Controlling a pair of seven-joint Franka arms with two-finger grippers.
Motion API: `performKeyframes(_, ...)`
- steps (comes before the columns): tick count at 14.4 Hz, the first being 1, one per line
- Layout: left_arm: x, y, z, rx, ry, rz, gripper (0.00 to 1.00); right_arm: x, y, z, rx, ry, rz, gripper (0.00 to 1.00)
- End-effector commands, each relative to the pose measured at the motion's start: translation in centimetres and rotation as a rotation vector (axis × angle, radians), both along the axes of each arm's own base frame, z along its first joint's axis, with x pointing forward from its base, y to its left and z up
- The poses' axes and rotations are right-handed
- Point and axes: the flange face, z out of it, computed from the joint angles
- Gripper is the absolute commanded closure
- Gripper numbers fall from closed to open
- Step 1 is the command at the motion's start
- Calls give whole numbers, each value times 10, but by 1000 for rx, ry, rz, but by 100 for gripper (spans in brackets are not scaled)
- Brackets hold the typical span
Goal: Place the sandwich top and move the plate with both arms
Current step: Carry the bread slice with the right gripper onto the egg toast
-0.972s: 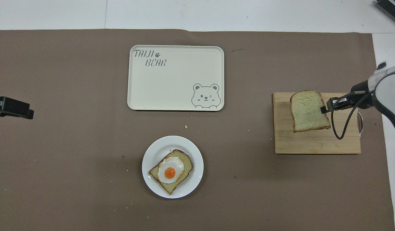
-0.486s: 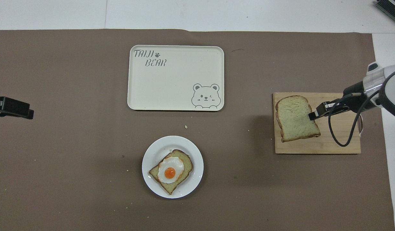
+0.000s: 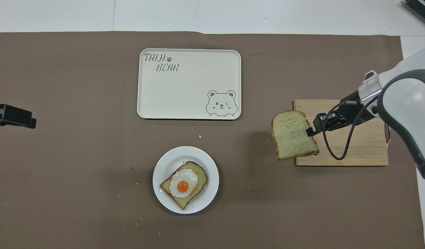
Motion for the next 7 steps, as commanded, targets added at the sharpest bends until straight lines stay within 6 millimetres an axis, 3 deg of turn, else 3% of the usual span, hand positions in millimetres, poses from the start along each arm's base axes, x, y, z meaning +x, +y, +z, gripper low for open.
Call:
performKeyframes(1,-7,1,1,9,7,-6,0,-13,41,3,13,40,-14,100)
performKeyframes(5,-7,2,1,8,5,-6,0,-21,110,5,-21,23,-38,100)
performKeyframes(7,-7,2,1,9,7,-5,0,-25,134,7,-27,-1,-28,100)
